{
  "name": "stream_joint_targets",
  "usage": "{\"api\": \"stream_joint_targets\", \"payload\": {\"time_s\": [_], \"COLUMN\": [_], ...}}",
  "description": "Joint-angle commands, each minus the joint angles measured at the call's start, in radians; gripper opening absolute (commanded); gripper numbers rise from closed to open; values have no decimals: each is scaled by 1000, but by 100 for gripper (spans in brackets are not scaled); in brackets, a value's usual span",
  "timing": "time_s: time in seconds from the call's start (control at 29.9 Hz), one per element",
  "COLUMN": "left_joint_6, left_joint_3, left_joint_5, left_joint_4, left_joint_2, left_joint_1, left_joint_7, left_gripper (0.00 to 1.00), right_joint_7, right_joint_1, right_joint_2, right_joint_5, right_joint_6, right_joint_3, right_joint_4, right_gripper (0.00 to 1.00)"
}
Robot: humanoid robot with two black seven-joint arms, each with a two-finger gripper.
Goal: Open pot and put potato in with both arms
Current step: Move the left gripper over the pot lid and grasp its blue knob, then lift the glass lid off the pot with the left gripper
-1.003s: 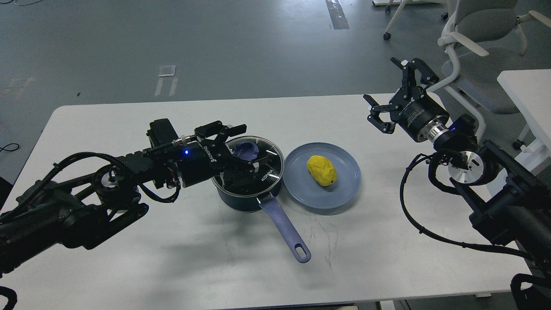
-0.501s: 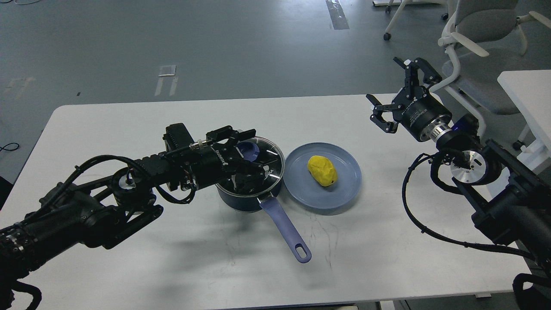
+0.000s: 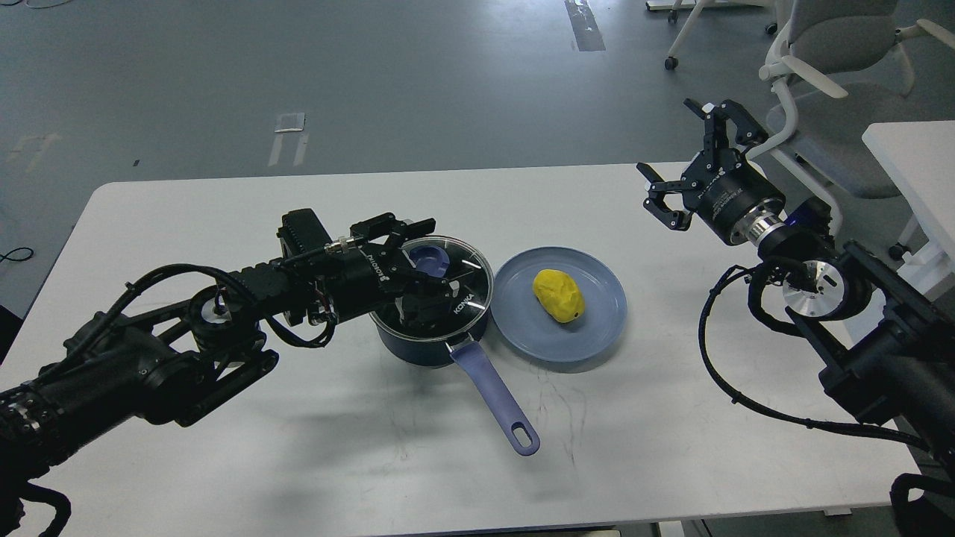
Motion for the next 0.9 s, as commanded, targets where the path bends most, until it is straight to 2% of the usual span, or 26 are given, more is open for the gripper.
{"api": "stream_joint_targets", "payload": {"time_s": [0.0, 0.47, 0.57, 0.7, 0.77, 0.87], "left_joint_6": [0, 0, -2, 0, 0, -2], "left_joint_3": [5, 7, 7, 30, 33, 35], "left_joint_5": [-1, -7, -5, -7, -7, -7], "left_joint_4": [4, 26, 32, 40, 40, 40], "left_joint_2": [3, 6, 6, 12, 12, 14], "left_joint_1": [4, 10, 10, 8, 8, 10], "left_joint_7": [0, 0, 0, 0, 0, 0], "left_gripper": [98, 96, 91, 79, 77, 66], "right_joint_7": [0, 1, 1, 1, 1, 1], "right_joint_1": [0, -8, -8, -8, -8, -8], "right_joint_2": [0, -2, -2, -2, -2, -2], "right_joint_5": [-2, -2, -2, -2, -2, -2], "right_joint_6": [0, 0, -1, -11, -11, -11], "right_joint_3": [0, -2, -2, -2, -2, -2], "right_joint_4": [0, 0, 0, 0, 0, 0], "right_gripper": [100, 100, 100, 100, 100, 100]}}
